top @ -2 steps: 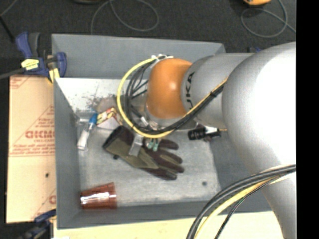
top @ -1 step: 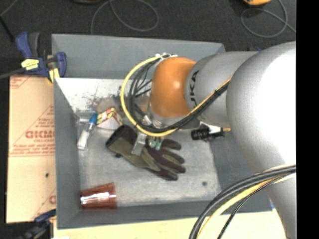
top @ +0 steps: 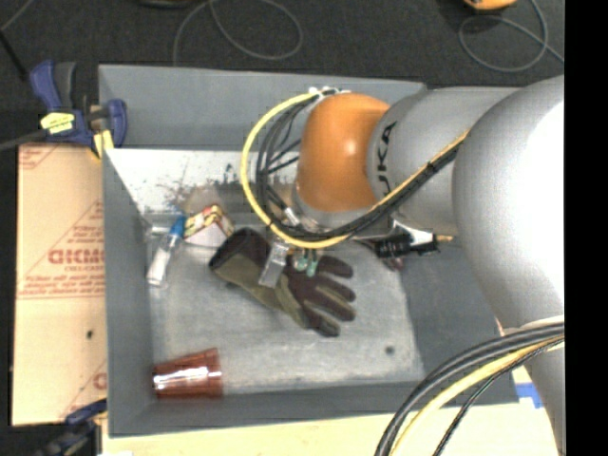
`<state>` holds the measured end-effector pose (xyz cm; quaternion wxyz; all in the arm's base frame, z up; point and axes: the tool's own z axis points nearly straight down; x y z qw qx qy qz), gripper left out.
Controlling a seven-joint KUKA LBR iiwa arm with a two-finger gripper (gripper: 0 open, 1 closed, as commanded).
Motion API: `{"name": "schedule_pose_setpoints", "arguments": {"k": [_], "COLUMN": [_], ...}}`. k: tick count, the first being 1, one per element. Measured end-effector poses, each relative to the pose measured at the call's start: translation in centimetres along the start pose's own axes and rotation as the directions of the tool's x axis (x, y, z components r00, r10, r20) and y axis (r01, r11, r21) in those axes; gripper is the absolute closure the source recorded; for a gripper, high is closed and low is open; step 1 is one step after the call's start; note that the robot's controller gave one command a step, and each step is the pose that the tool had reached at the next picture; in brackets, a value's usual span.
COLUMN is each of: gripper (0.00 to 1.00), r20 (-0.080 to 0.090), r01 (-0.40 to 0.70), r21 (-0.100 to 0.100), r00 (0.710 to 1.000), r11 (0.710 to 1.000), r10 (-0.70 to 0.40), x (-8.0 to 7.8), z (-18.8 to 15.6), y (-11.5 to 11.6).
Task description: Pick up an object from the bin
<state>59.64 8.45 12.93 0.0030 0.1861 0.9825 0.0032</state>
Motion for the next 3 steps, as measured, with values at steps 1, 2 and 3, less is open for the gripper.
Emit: {"name": "schedule_pose_setpoints", "arguments": {"k": [1,2,3], "gripper": [1.00,1.00,1.00], "r20": [0.003,0.000,0.000], "r01": [0.017,0.000,-0.011], "r21": [0.000,0.000,0.001], "r00": [1.000,1.000,1.000], "r11": [1.000,1.000,1.000], "r10": [-0.017,0.000,0.011], "x": [0.1,-0.6,-0.6], "z": [-2.8,-7.0,-12.8], "y": [-0.2,-0.8,-1.7]}}
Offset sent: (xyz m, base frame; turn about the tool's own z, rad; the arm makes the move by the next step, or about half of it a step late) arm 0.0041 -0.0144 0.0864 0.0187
